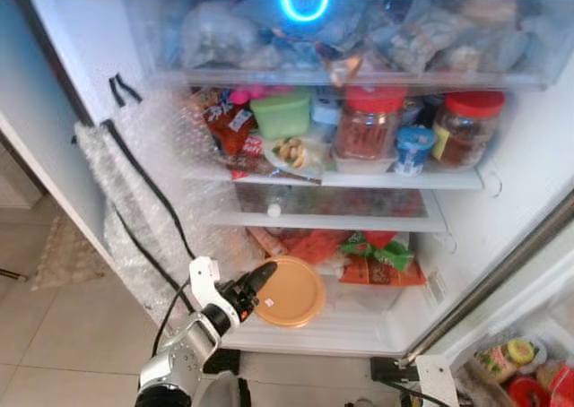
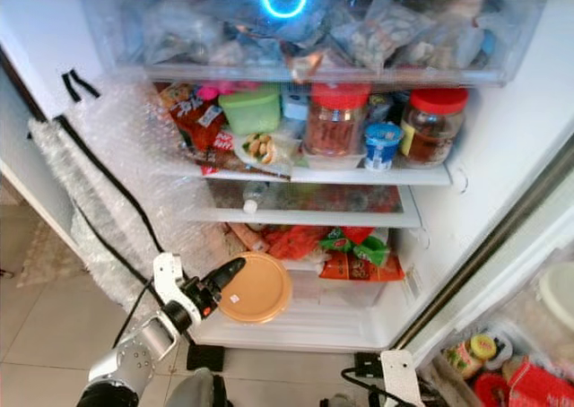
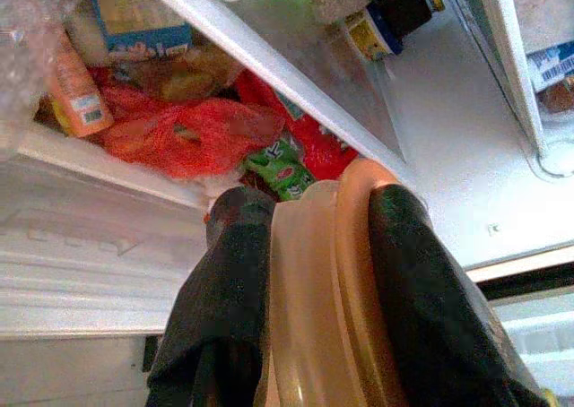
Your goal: Restocking fridge
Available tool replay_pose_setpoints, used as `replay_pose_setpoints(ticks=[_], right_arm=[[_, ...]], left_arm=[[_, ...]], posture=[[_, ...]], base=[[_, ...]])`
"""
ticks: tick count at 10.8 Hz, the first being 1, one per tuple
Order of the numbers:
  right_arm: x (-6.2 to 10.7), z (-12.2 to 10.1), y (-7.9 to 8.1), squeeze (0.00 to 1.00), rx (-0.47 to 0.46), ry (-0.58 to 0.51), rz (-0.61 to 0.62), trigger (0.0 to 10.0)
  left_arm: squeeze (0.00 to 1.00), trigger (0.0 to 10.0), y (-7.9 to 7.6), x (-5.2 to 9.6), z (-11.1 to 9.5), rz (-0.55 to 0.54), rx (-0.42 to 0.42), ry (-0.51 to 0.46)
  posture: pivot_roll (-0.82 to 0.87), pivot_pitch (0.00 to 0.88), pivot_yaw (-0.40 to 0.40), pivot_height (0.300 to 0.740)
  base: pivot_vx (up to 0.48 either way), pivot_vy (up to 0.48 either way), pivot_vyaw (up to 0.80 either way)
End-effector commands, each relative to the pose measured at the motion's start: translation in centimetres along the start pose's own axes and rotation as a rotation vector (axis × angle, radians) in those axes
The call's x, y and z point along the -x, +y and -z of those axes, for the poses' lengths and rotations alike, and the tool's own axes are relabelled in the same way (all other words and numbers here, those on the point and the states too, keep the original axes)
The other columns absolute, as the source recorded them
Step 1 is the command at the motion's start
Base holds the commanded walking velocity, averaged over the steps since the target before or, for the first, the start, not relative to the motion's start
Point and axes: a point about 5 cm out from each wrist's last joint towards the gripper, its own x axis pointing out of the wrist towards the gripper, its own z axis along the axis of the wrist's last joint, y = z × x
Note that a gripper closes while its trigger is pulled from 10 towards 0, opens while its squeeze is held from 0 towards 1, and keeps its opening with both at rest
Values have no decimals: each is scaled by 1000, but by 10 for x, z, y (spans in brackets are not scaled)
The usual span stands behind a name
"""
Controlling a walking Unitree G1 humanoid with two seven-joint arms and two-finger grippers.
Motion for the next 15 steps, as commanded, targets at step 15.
replay_pose_setpoints(ticks=[15], right_arm=[[0, 1, 2, 0, -7, -6, -13, 10000]], left_arm=[[0, 10000, -5, -7, -7, 18, 19, -58]], posture=[[-21, 33, 6, 651]], base=[[0, 0, -37]])
